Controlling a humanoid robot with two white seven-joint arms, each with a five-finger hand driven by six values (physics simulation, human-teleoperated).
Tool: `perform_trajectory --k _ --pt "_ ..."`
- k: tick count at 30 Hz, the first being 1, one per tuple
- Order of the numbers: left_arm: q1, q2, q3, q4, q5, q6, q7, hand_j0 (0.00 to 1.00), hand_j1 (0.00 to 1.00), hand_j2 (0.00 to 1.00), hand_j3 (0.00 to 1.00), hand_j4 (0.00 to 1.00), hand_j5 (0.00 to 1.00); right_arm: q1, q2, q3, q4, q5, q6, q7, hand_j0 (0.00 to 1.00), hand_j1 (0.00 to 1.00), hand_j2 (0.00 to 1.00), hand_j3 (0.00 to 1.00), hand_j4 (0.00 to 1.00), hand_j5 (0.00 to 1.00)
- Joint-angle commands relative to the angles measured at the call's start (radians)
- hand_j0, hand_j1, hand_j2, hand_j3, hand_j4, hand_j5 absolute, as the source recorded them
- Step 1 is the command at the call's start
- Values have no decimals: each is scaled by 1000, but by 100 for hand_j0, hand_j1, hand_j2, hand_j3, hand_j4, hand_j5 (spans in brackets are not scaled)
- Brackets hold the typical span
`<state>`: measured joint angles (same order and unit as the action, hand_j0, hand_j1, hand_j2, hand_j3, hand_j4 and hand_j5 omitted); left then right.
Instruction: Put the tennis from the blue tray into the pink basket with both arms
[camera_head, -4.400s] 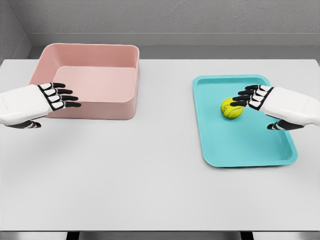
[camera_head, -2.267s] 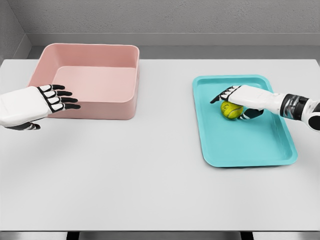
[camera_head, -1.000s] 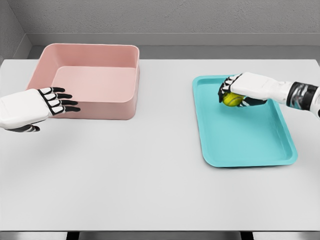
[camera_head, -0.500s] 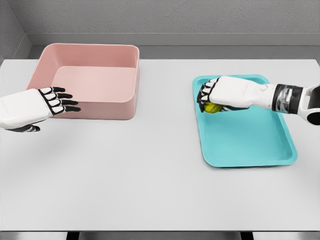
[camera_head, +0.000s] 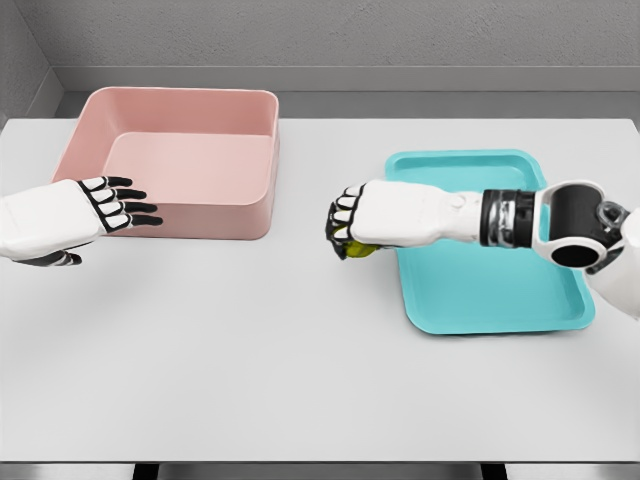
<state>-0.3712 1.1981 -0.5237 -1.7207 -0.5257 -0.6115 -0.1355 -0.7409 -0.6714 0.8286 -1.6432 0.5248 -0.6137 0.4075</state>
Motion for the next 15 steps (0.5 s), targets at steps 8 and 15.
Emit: perform_trajectory --k 8,15 --pt "0 1 1 0 6 1 1 100 100 100 100 100 100 8 141 66 2 64 3 13 44 44 44 44 44 44" --pt "-2 3 1 1 7 1 1 100 100 100 100 100 100 2 237 103 98 106 3 13 44 44 44 44 44 44"
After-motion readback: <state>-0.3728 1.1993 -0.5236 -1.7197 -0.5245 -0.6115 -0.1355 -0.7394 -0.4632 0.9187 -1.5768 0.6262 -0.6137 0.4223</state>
